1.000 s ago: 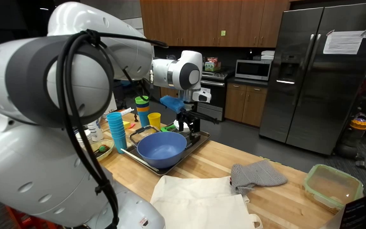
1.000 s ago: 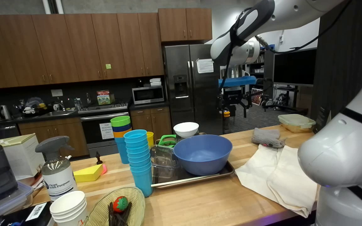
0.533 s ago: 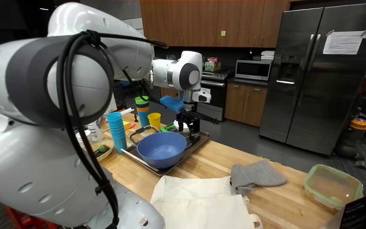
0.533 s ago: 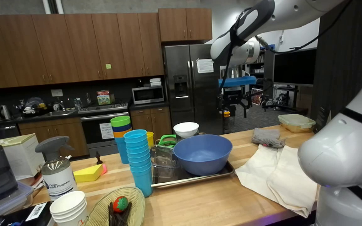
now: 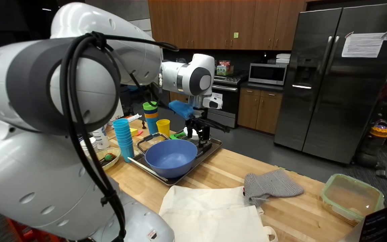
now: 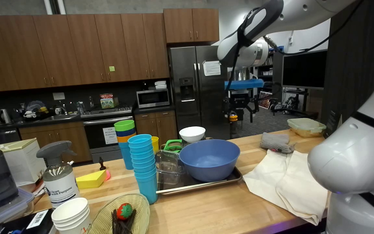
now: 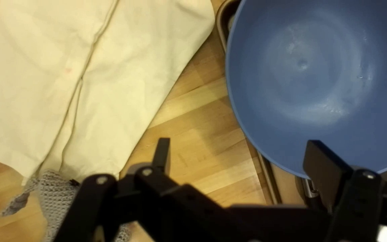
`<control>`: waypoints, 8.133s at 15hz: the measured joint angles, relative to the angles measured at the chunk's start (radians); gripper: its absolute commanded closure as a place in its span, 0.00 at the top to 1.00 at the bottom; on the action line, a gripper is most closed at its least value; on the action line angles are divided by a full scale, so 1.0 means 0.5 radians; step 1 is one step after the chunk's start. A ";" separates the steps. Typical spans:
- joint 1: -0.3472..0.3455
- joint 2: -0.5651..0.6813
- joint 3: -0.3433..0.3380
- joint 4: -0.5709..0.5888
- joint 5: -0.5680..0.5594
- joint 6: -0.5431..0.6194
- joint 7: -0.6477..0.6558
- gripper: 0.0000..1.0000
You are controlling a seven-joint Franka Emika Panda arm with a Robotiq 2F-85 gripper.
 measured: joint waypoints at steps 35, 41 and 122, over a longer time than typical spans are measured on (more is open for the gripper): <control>0.031 0.000 0.039 -0.129 -0.086 0.668 0.180 1.00; 0.040 -0.001 -0.005 -0.127 -0.155 0.466 -0.483 1.00; 0.073 0.002 -0.099 -0.128 -0.346 0.413 -1.032 1.00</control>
